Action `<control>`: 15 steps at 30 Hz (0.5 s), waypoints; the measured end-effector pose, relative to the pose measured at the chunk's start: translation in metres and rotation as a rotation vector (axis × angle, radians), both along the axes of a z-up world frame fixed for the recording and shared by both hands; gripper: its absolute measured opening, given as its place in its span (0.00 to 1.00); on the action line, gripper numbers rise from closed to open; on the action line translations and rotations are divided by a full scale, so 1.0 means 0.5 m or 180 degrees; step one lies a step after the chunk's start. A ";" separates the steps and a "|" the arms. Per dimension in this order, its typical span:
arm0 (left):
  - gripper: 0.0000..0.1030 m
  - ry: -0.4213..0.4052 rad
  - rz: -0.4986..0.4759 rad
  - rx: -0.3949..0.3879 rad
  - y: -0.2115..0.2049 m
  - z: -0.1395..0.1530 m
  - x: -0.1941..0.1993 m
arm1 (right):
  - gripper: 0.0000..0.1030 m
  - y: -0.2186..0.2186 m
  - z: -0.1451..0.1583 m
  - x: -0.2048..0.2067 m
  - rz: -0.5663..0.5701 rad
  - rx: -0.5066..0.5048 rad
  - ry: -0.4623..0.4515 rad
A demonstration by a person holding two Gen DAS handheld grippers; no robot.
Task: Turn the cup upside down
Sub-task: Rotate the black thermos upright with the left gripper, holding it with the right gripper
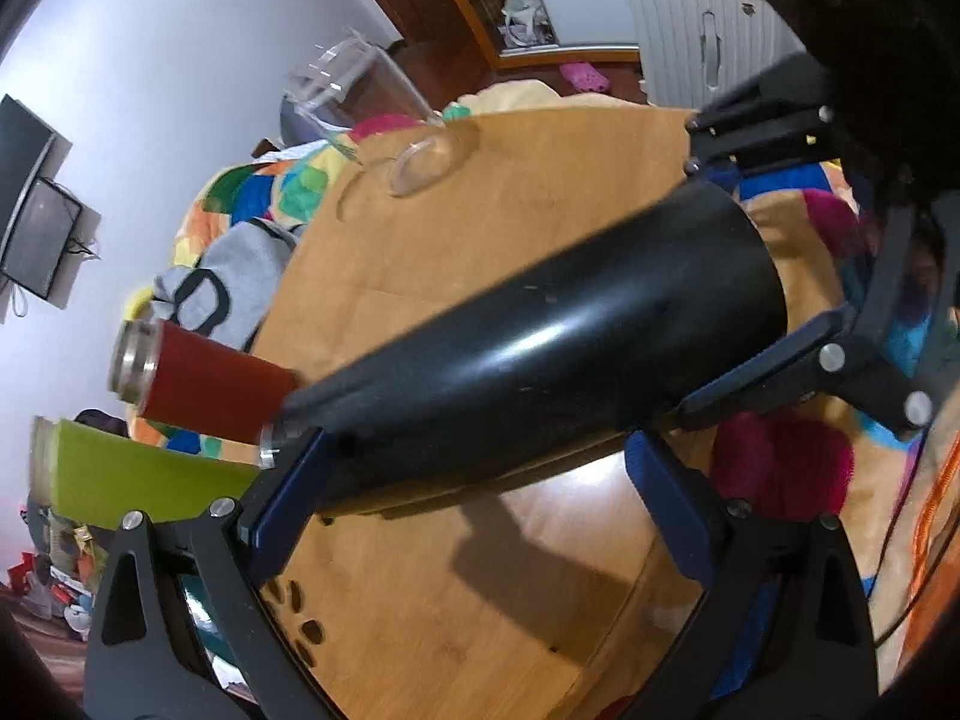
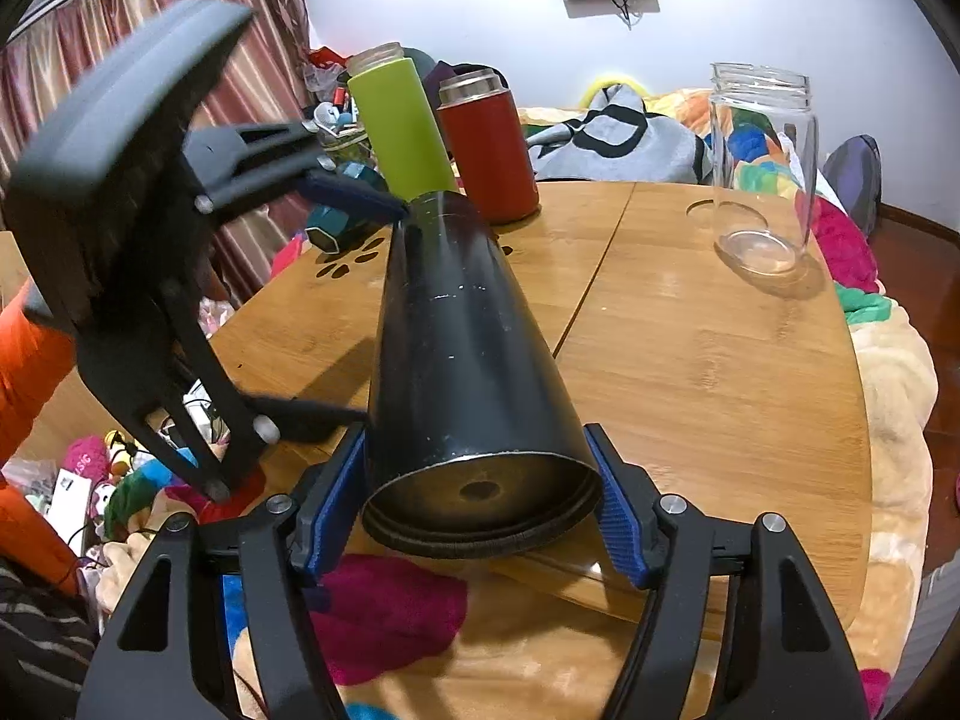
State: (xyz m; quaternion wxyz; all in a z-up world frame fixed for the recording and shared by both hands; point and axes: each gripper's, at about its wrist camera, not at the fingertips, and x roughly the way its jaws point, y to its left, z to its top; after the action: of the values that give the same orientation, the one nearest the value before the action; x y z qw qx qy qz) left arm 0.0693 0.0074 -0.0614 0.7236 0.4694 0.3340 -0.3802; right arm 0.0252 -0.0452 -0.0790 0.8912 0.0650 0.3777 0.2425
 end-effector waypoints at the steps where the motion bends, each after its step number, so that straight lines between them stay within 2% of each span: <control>1: 0.96 -0.0039 -0.0023 -0.0020 -0.002 -0.003 -0.005 | 0.62 0.001 0.000 -0.002 -0.0010 -0.0013 -0.0011; 3: 0.96 0.0016 -0.0016 -0.0092 -0.003 -0.002 -0.006 | 0.61 -0.002 0.000 -0.001 -0.0019 0.0010 0.0005; 4: 0.92 0.0045 0.0000 -0.0130 -0.002 -0.001 -0.005 | 0.61 -0.005 0.001 -0.001 -0.0041 0.0014 0.0012; 8: 0.68 0.0221 0.0090 -0.0271 0.005 0.009 0.008 | 0.59 -0.016 0.005 0.002 -0.0083 0.0037 0.0019; 11: 0.68 0.0322 0.0164 -0.0342 0.009 0.011 0.020 | 0.59 -0.017 0.010 0.004 -0.0080 0.0003 0.0021; 15: 0.68 0.0160 0.0089 -0.0288 0.010 0.004 0.006 | 0.59 -0.010 0.021 0.005 -0.0061 -0.0114 -0.0003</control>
State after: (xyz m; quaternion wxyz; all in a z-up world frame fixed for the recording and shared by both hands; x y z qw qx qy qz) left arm 0.0725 0.0124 -0.0593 0.7407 0.4217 0.3411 -0.3964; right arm 0.0276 -0.0502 -0.0683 0.8947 0.0525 0.3809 0.2272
